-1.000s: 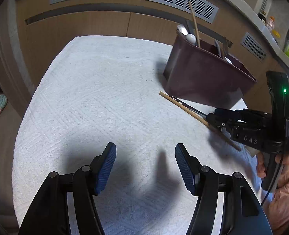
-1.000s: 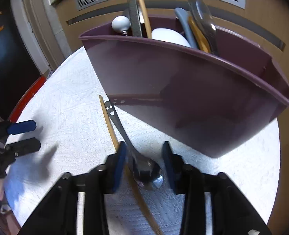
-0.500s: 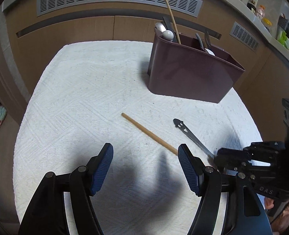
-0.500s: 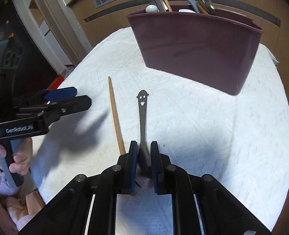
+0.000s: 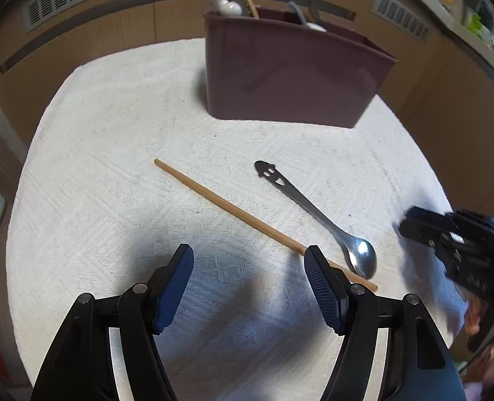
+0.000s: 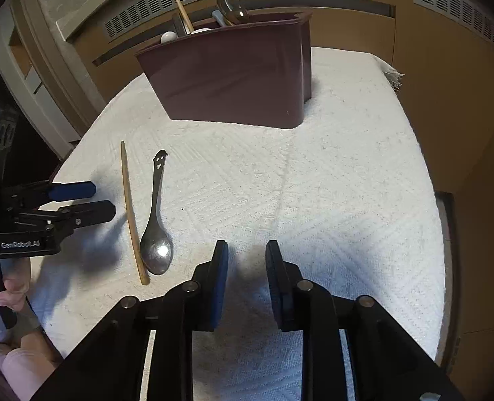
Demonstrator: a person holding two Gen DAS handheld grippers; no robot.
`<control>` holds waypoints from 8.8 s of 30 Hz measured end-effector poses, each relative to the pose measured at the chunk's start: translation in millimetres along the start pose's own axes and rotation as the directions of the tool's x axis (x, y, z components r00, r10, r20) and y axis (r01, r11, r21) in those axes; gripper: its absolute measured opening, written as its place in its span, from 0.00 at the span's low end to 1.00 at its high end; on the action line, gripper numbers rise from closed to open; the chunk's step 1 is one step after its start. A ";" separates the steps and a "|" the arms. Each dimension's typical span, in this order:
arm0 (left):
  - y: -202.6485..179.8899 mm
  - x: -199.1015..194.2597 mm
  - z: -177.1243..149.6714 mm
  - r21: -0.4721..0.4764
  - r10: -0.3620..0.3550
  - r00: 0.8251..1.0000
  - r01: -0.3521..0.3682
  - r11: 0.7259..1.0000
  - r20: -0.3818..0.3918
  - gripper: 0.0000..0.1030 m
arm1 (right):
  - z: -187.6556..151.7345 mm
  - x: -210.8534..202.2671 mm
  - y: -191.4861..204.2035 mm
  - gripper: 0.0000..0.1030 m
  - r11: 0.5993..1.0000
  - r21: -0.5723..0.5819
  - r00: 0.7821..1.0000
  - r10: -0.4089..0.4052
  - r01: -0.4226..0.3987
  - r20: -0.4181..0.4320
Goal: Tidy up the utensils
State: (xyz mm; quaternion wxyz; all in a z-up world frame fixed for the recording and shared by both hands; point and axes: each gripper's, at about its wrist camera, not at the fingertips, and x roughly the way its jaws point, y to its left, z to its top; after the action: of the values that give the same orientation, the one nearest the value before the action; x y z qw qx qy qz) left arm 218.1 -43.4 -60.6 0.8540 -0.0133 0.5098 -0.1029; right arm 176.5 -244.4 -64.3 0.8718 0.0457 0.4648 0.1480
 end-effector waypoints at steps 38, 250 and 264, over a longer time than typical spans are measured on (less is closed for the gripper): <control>18.4 12.6 13.5 0.001 -0.181 0.983 0.181 0.984 -0.015 0.27 | -12.7 7.1 32.4 1.00 0.999 0.046 1.000 0.007 -0.006 -0.015; 51.3 -139.6 11.8 -0.040 -0.101 0.881 0.134 0.990 0.463 0.05 | 40.0 49.6 116.7 0.39 0.997 0.048 0.996 -0.057 0.060 -0.070; 52.3 -136.7 9.0 -0.056 -0.110 0.889 0.150 0.987 0.444 0.05 | 29.7 -15.1 117.6 0.25 0.979 -0.122 0.959 -0.130 0.164 0.250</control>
State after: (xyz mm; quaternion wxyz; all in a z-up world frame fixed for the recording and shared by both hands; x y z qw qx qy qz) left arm 171.7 32.9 55.7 0.9368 -0.1079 0.3058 -0.1314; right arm 167.7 -135.3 -10.0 0.9314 -0.0333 0.3459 0.1087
